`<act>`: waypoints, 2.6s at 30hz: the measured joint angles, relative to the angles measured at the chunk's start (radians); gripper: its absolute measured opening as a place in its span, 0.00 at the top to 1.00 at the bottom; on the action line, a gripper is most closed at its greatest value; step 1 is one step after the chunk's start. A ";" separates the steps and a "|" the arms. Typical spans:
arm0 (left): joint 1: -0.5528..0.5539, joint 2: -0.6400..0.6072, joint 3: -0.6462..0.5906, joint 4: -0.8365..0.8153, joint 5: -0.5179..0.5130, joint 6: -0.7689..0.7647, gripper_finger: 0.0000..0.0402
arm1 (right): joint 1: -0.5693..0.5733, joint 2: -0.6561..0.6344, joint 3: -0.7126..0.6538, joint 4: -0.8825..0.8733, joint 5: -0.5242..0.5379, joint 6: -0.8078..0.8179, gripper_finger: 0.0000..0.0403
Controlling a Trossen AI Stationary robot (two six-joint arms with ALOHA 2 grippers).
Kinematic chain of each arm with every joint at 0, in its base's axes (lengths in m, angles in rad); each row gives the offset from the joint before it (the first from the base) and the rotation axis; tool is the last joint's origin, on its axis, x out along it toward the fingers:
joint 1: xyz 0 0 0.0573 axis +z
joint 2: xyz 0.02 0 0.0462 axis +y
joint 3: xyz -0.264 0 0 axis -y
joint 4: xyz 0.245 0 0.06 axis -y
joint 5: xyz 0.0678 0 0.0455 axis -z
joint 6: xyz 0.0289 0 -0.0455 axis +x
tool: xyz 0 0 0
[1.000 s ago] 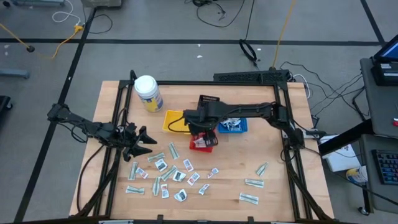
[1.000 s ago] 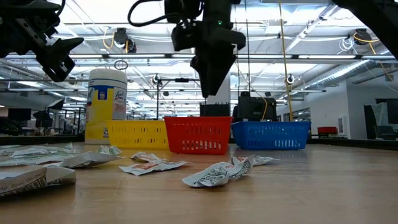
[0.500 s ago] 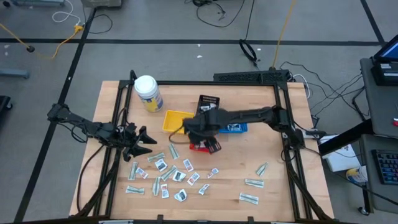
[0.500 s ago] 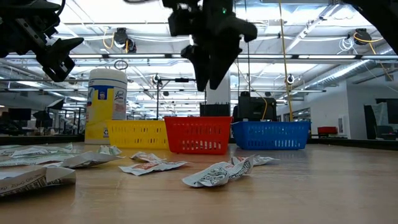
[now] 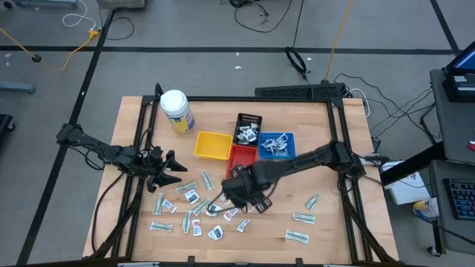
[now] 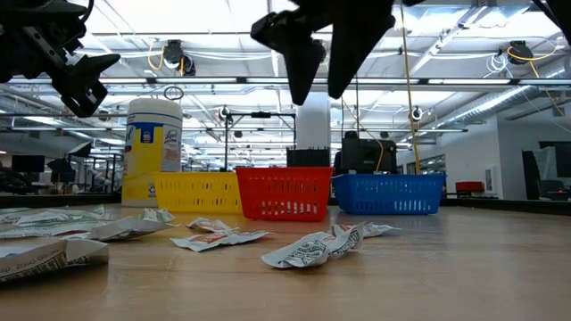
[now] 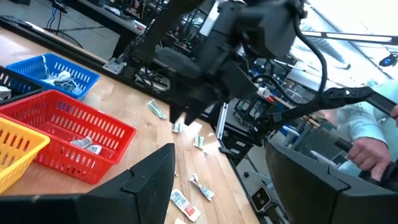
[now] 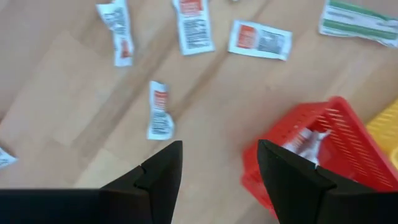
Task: Pick & Place First Aid Supplies
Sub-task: Put the ointment pack into the red bin
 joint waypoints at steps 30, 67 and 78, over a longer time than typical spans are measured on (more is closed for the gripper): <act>0.000 0.000 0.000 0.000 0.000 0.000 0.36 | 0.089 0.001 -0.418 0.401 0.000 0.013 0.51; 0.000 0.000 0.000 0.000 0.000 0.000 0.36 | 0.082 -0.243 -0.439 0.208 -0.077 0.184 1.00; 0.000 0.000 0.000 0.000 0.000 0.000 0.36 | 0.006 -0.261 -0.439 0.212 -0.076 0.267 1.00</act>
